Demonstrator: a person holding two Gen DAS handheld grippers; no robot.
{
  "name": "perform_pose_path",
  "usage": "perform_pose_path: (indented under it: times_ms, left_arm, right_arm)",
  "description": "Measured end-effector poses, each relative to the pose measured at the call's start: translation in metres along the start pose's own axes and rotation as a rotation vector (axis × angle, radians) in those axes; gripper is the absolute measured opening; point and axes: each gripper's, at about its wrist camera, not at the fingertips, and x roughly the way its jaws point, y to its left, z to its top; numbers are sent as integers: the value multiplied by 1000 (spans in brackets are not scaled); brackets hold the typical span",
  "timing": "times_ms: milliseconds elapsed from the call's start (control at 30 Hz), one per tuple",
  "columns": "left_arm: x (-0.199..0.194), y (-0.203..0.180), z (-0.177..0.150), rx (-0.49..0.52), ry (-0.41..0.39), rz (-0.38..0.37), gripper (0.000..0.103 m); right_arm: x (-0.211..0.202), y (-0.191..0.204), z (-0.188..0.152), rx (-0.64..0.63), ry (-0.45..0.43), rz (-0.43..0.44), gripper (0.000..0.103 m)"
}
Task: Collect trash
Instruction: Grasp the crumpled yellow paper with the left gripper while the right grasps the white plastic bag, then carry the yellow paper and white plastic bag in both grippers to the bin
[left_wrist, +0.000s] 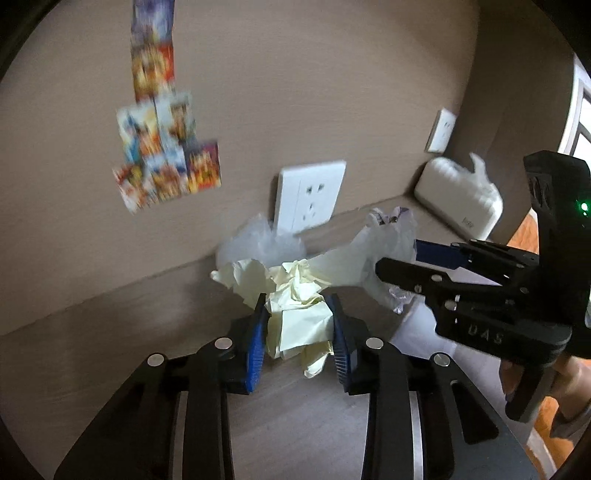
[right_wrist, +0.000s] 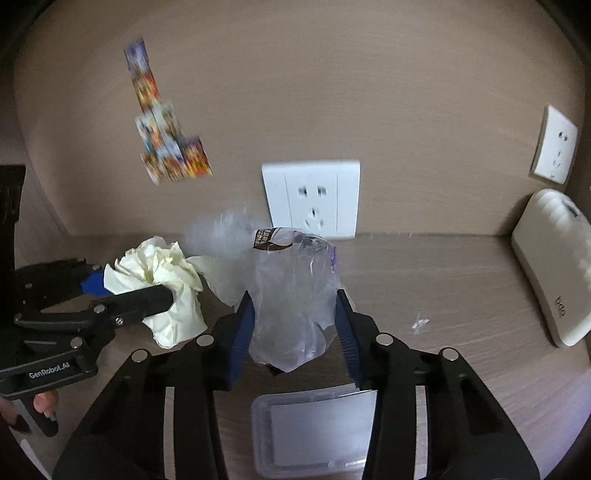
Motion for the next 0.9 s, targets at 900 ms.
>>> perform_pose_path:
  times_ms: [900]
  left_arm:
    - [-181,-243,-85,148,-144,-44,31]
  right_arm:
    - [-313,-51,-129,81,-222,11,43]
